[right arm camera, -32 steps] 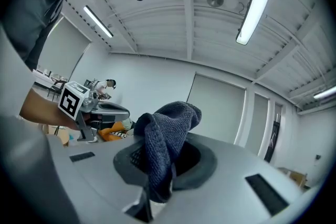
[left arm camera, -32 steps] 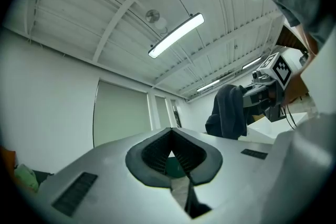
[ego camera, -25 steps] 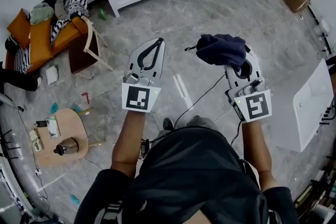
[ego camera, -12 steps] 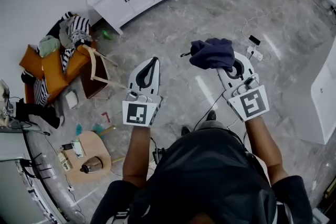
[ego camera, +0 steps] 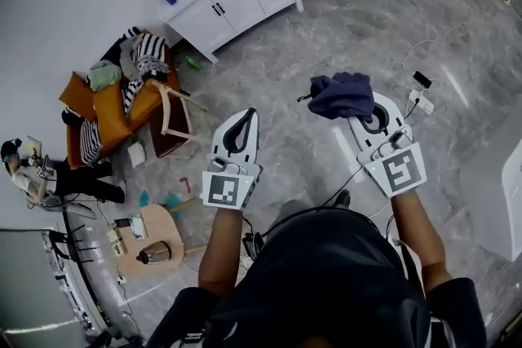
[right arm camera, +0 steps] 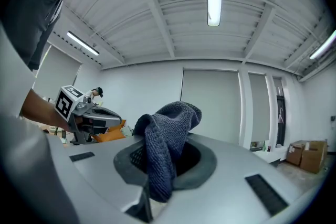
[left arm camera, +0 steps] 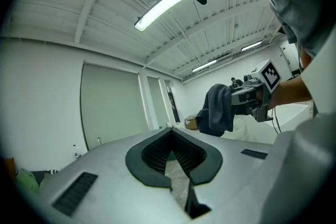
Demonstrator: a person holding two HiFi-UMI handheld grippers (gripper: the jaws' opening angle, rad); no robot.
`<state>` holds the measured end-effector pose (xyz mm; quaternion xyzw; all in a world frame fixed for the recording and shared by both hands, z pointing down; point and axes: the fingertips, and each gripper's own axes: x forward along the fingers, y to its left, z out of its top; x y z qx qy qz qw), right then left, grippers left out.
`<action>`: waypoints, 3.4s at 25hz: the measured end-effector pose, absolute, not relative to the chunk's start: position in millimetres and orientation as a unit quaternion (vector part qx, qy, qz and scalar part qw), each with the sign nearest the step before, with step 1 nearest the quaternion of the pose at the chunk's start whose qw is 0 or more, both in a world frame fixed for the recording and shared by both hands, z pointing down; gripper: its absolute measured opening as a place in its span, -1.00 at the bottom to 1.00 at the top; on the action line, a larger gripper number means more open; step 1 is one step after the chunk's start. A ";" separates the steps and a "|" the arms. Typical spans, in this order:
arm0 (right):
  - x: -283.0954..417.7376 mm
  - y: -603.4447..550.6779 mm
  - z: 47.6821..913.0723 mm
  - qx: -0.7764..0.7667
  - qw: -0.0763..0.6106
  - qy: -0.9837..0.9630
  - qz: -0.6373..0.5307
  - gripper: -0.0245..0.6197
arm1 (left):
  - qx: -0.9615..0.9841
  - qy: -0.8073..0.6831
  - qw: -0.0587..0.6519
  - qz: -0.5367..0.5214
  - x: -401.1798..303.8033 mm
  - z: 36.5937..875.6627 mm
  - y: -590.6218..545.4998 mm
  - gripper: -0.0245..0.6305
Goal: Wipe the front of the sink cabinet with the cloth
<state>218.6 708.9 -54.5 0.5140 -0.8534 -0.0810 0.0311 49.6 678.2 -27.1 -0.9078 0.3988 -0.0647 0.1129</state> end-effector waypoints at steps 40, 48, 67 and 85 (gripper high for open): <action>201.5 474.9 -43.5 0.539 0.066 -0.838 -0.062 -0.80 | -0.922 0.372 0.107 -0.016 38.2 -13.3 435.3 -0.92; 274.0 430.4 -39.0 0.517 0.034 -0.853 -0.053 -0.80 | -0.912 0.399 0.090 -0.038 93.3 -18.1 405.8 -0.92; 290.6 338.1 -21.8 0.549 0.069 -0.831 -0.050 -0.80 | -0.926 0.365 0.091 -0.006 118.8 -5.9 287.8 -0.92; 236.4 233.5 -20.7 0.552 0.133 -0.822 -0.031 -0.80 | -0.930 0.360 0.074 0.024 73.2 7.0 158.7 -0.92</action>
